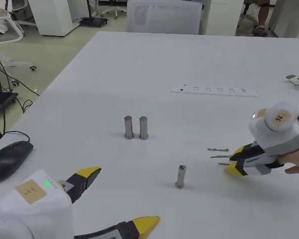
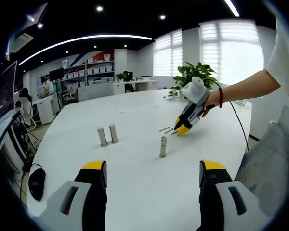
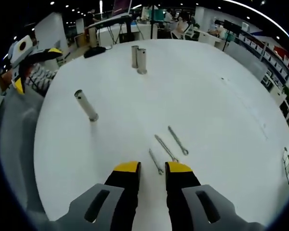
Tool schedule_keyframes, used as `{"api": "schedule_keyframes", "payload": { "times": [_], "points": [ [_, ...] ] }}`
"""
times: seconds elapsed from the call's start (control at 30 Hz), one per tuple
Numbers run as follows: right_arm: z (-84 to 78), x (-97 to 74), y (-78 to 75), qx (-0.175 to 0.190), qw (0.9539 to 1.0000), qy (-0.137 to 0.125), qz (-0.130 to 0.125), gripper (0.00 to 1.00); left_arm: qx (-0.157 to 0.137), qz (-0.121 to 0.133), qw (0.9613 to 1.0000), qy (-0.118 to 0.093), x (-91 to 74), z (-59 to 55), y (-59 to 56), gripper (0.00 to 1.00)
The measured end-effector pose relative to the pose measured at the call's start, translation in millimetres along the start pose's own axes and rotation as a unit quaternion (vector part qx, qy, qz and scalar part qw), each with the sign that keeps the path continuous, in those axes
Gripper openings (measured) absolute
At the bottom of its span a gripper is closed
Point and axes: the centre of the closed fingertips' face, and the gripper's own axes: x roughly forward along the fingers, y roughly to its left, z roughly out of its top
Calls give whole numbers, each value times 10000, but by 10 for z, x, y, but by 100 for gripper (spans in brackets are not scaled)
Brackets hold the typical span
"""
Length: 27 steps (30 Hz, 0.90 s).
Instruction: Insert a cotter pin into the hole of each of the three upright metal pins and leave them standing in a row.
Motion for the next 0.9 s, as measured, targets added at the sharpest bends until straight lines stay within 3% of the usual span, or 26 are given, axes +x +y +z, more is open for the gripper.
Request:
{"api": "schedule_keyframes", "payload": {
  "times": [0.13,0.5,0.9],
  "points": [
    [-61,0,-24,-171,9994,301,101,22,1,0,10000,28,-1,-11,2,78],
    [-50,9,-6,-478,9965,532,425,17,13,-6,10000,67,-15,-37,6,78],
    [-63,5,-10,-771,9935,647,524,13,40,2,10000,64,-50,-20,21,77]
  ]
}}
